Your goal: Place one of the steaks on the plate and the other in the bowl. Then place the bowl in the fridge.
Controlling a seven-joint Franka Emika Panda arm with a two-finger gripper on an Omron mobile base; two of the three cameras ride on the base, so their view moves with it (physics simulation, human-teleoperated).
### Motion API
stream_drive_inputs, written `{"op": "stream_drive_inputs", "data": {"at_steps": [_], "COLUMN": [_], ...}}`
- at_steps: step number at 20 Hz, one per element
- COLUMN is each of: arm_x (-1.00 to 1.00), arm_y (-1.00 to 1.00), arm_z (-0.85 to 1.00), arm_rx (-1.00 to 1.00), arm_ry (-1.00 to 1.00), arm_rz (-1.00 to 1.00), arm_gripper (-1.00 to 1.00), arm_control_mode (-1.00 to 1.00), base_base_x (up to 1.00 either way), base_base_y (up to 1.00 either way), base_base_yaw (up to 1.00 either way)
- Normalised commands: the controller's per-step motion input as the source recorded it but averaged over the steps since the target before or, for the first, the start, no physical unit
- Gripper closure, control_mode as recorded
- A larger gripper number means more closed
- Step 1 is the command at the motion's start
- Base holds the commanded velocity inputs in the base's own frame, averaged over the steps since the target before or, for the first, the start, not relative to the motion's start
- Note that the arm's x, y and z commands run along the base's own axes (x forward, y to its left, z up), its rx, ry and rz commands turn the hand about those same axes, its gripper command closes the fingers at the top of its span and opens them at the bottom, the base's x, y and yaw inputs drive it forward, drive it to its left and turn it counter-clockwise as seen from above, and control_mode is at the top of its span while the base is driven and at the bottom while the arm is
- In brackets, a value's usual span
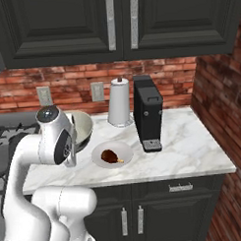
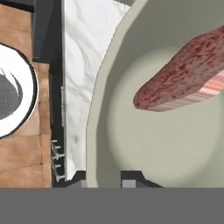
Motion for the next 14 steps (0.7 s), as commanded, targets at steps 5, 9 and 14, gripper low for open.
{"op": "stream_drive_inputs", "data": {"at_steps": [5,9,14], "arm_x": [-0.81,-0.39,-0.02], "arm_y": [-0.05,0.0,0.0], "arm_z": [0.63,0.48,0.0], "arm_rx": [0.06,0.07,0.07], "arm_ry": [-0.02,0.0,0.0], "arm_rz": [0.06,0.07,0.01], "arm_gripper": [1.0,1.0,1.0], "arm_control_mode": [-1.0,-1.0,-1.0], "base_base_x": [0.0,0.0,0.0], "base_base_y": [0.0,0.0,0.0], "base_base_yaw": [0.0,0.0,0.0]}}
